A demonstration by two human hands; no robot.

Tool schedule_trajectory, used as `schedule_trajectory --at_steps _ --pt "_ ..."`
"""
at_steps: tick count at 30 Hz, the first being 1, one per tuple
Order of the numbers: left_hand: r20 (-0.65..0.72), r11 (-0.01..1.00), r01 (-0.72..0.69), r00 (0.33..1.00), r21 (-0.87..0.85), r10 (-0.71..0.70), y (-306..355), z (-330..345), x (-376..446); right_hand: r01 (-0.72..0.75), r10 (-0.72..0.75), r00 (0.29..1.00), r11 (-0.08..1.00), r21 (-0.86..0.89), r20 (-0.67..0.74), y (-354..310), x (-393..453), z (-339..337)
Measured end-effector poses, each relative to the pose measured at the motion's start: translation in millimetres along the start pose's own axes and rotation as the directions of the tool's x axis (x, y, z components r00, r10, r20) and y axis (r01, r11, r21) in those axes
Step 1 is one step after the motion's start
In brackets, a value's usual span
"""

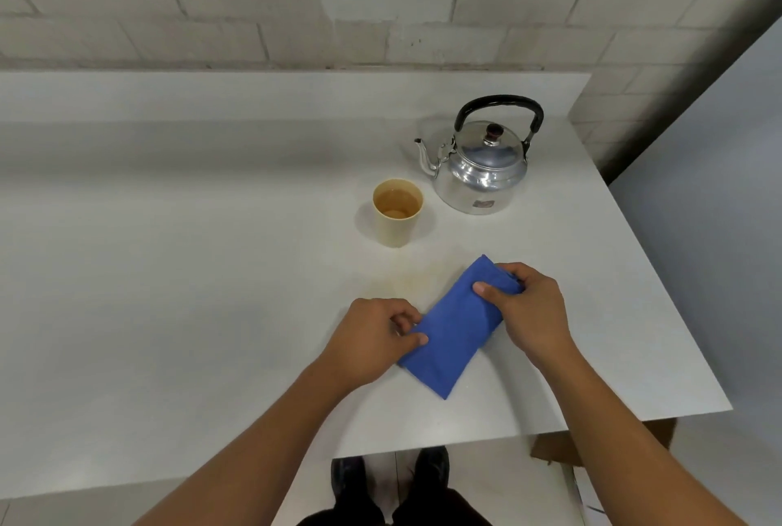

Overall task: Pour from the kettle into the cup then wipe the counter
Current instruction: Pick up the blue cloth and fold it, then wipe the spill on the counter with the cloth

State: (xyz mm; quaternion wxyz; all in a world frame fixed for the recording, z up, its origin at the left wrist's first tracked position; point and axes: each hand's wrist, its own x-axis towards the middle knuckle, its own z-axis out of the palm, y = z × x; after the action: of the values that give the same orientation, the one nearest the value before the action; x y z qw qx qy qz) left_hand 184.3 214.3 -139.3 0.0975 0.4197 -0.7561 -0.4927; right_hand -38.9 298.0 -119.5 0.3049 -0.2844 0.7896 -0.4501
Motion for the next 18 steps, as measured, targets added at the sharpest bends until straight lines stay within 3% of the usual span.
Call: schedule_trajectory --at_steps 2,5,7,10,13,18 --pt "0.001 0.997 -0.073 0.997 0.038 0.073 -2.2 3.6 -2.3 0.037 -0.037 0.999 0.995 -0.096 -0.001 5.9 5.8 -1.4" --pt "-0.057 0.927 -0.251 0.959 0.277 0.277 -12.8 -3.1 -6.2 0.129 -0.129 0.991 0.945 -0.299 0.021 10.2 8.7 3.3" --pt "-0.062 0.845 -0.333 0.918 0.419 0.393 -24.8 -13.7 -9.8 0.216 -0.236 0.972 0.848 -0.484 0.021 6.7 3.4 9.9" --pt "-0.092 0.792 -0.311 0.905 0.525 0.416 -45.8 -34.5 -16.4 0.272 -0.365 0.931 0.704 -0.657 -0.006 -3.9 -15.2 24.2" --pt "-0.139 0.778 -0.242 0.911 0.58 0.388 -64.3 -54.7 -23.1 0.197 -0.283 0.959 0.671 -0.715 -0.001 -8.4 -38.8 44.6" --pt "-0.096 0.735 -0.189 0.94 0.651 0.327 -92.2 -73.8 -29.7 0.051 -0.068 0.998 0.609 -0.792 0.012 3.4 -55.6 70.4"
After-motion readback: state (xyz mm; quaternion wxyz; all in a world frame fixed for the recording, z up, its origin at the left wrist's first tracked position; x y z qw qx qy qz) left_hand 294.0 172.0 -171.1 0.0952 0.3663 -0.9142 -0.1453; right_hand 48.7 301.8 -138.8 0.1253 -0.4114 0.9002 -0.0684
